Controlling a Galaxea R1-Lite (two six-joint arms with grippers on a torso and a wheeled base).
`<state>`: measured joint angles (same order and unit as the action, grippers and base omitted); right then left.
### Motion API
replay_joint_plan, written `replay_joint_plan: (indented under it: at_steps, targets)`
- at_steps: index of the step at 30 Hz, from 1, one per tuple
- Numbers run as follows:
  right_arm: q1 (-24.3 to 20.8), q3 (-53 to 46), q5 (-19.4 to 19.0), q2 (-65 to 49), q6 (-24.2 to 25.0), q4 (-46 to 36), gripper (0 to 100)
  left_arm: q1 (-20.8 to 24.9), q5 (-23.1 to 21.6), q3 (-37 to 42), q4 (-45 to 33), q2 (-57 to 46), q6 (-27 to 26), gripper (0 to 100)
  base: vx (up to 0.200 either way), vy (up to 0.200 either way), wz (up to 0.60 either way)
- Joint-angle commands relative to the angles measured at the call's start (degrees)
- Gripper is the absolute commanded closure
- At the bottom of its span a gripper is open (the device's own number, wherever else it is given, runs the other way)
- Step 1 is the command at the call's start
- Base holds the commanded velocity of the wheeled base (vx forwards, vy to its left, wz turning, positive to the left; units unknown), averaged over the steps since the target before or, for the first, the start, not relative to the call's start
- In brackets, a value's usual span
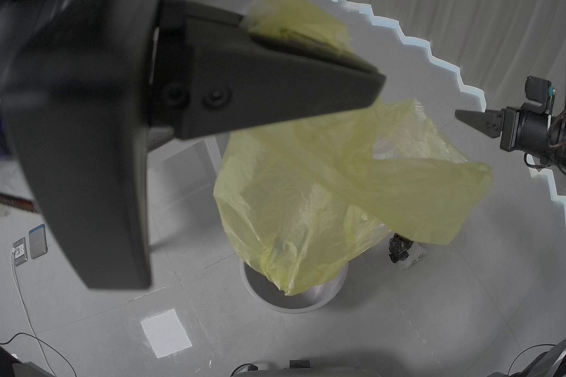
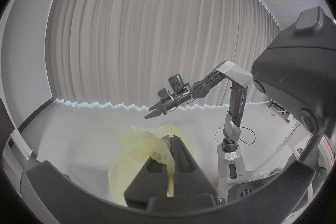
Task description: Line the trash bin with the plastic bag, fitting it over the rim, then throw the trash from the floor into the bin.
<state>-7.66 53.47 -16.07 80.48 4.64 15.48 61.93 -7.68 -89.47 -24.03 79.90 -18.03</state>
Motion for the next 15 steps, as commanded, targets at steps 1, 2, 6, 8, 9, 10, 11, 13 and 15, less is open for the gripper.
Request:
replay_joint_plan:
  at_steps: [1,2,6,8,9,10,11,13,15]
  targets:
    - [-1.57,-2.14,-0.1,4.24,0.01,0.43,0,0.3,-0.23,0.08,0.12,-0.36,0.01,100,0.0,0.0,0.0]
    - [-1.57,-2.14,-0.1,4.24,-0.07,0.43,0,0.3,-0.23,0.17,0.21,-0.44,0.01,100,0.0,0.0,0.0]
    - [-3.68,-2.05,-0.02,6.44,0.1,0.43,0,0.83,-0.32,0.08,2.14,0.0,0.01,100,0.0,0.0,0.0]
    - [-4.39,-2.14,-0.02,7.14,0.1,0.43,0,1.0,-0.32,0.08,3.55,0.26,0.01,100,0.0,0.0,0.0]
    - [-4.56,-2.23,-0.02,7.32,0.1,0.43,0,1.09,-0.32,0.08,3.81,0.26,0.01,100,0.0,0.0,0.0]
    - [-4.65,-2.4,-0.02,7.5,0.1,0.43,0,1.09,-0.32,0.08,3.9,0.35,0.01,100,0.0,0.0,0.0]
    - [-4.65,-2.4,-0.02,7.5,0.1,0.43,0,1.09,-0.32,0.08,3.9,0.35,0.01,100,0.0,0.0,0.0]
    - [-4.74,-2.84,-0.1,7.58,0.1,0.51,0,1.09,-0.32,0.17,3.9,0.35,0.01,100,0.0,0.0,0.0]
    - [-4.74,-3.46,-0.28,7.23,0.01,0.78,0,1.09,-0.32,0.17,3.9,0.52,0.01,100,0.0,0.0,0.0]
